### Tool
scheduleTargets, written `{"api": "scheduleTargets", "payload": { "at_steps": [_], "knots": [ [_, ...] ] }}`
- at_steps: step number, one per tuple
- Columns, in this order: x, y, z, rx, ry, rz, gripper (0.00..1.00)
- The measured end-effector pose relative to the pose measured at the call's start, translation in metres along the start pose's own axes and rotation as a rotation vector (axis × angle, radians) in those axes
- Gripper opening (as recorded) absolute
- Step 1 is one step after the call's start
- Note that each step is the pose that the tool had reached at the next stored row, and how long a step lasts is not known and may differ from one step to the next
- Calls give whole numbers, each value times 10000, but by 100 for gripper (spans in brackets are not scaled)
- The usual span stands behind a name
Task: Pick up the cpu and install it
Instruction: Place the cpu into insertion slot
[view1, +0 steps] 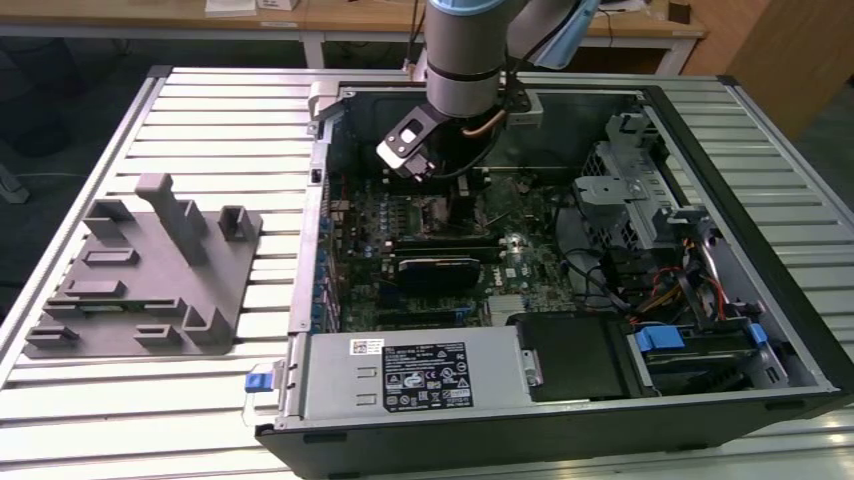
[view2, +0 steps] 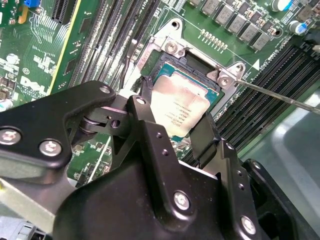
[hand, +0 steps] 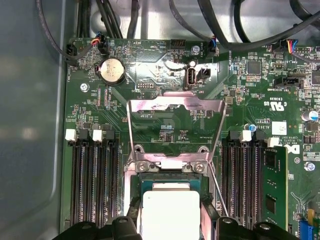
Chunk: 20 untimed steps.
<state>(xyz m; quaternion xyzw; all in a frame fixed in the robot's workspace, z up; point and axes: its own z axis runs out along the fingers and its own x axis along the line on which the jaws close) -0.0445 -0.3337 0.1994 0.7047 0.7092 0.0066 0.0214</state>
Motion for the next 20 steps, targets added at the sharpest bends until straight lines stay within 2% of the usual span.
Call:
{"api": "scheduleTargets", "payload": {
  "at_steps": [20],
  "knots": [
    [0,-24,16,-1,2,-30,55]
  ]
}}
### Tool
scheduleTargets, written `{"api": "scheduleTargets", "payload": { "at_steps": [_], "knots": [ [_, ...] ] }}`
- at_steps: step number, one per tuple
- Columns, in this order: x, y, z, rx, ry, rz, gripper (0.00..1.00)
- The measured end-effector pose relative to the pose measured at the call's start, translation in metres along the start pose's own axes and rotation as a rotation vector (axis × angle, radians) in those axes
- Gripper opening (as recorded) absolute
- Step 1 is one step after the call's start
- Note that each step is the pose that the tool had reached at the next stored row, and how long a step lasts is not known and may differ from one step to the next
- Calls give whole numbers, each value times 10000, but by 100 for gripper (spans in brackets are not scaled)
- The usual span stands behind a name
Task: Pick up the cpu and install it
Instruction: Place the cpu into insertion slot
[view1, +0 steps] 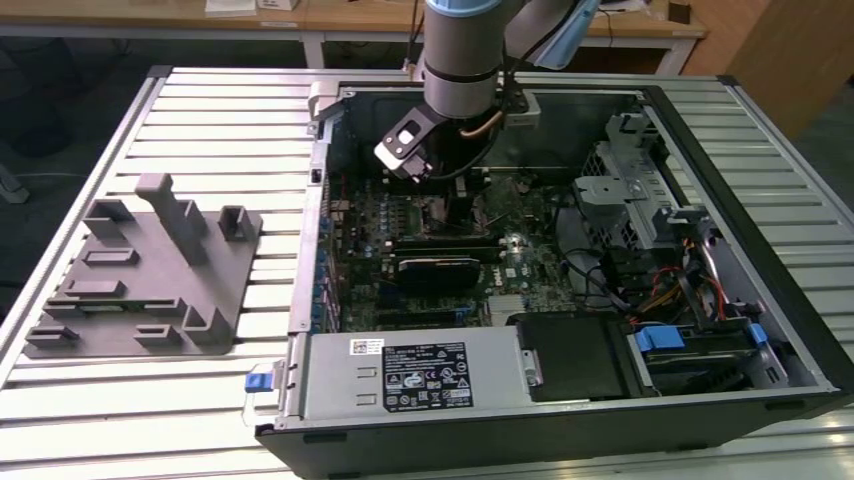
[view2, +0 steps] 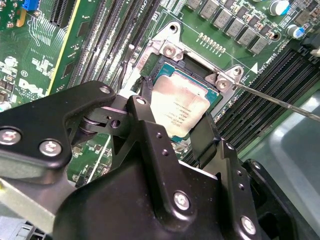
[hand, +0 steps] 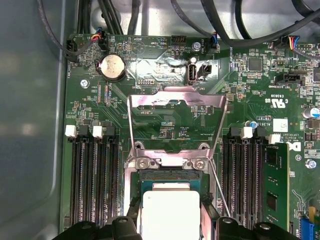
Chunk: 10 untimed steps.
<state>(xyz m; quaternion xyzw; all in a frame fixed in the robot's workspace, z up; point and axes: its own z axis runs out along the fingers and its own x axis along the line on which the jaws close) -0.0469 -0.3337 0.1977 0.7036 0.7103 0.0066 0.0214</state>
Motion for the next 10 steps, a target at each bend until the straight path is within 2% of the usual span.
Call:
{"api": "scheduleTargets", "payload": {
  "at_steps": [10],
  "knots": [
    [1,16,30,-1,0,2,55]
  ]
}}
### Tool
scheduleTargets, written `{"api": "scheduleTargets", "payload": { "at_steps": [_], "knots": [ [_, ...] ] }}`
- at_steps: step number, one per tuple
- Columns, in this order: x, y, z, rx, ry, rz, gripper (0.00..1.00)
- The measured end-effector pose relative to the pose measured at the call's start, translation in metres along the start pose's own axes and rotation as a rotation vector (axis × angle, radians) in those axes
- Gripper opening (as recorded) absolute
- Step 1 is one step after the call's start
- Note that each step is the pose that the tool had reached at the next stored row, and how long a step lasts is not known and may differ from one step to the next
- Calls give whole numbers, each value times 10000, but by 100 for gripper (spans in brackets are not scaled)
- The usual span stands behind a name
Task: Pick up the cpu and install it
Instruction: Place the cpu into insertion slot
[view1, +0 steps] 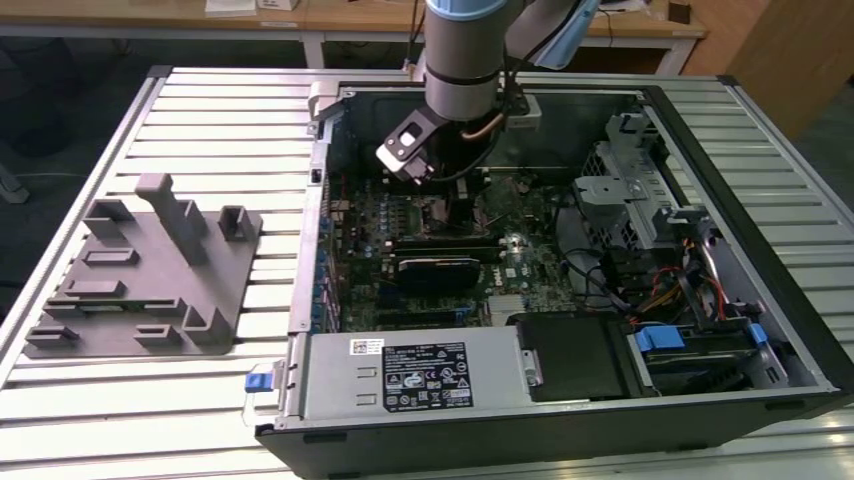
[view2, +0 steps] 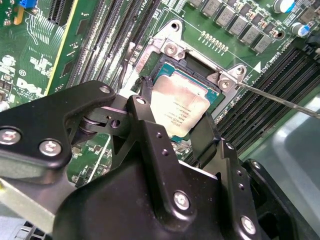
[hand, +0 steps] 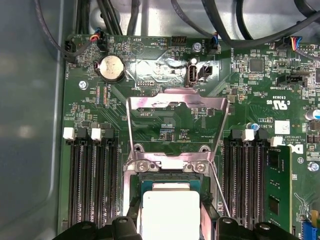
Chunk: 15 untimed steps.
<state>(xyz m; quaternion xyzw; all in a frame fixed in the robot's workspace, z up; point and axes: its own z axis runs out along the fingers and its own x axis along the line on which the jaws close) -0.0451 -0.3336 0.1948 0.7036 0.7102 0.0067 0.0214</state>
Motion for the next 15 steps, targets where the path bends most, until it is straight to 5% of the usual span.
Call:
{"api": "scheduleTargets", "payload": {
  "at_steps": [15],
  "knots": [
    [0,-2,52,3,-4,-2,55]
  ]
}}
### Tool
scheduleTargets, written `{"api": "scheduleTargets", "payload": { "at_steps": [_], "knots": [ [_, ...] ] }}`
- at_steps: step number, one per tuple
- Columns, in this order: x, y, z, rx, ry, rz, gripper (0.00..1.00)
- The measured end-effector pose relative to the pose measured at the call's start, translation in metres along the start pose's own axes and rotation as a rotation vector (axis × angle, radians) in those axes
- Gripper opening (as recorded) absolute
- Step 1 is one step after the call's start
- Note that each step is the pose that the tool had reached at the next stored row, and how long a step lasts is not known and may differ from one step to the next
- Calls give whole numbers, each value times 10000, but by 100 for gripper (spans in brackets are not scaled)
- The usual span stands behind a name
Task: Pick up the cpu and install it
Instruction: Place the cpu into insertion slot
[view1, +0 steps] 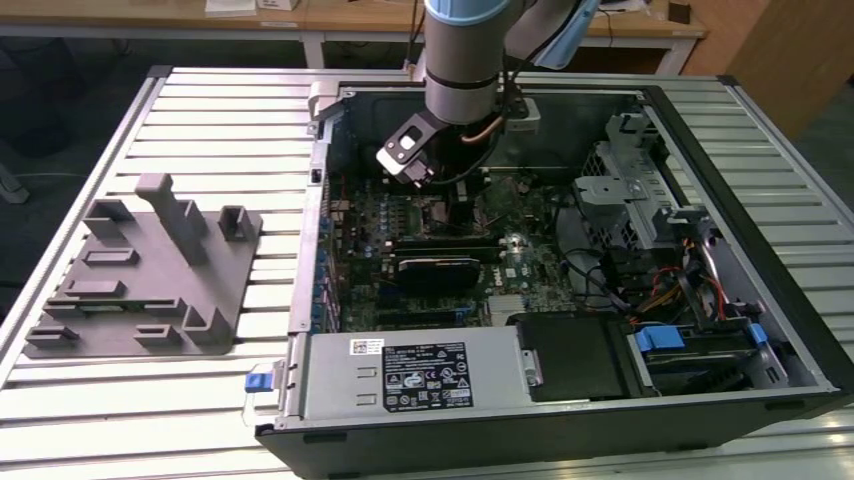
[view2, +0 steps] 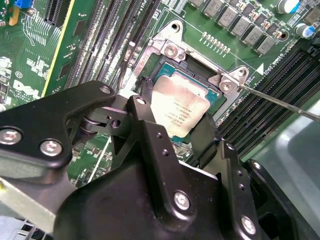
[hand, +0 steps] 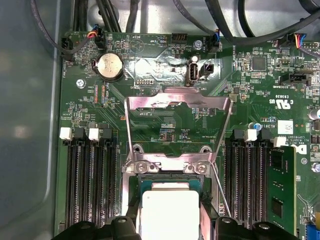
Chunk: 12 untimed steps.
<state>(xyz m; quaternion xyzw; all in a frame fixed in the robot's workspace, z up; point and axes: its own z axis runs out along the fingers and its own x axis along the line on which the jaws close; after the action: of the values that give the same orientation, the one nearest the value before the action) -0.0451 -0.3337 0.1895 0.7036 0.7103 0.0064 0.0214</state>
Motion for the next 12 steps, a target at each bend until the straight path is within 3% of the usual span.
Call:
{"api": "scheduleTargets", "payload": {
  "at_steps": [12],
  "knots": [
    [1,0,11,-2,3,0,55]
  ]
}}
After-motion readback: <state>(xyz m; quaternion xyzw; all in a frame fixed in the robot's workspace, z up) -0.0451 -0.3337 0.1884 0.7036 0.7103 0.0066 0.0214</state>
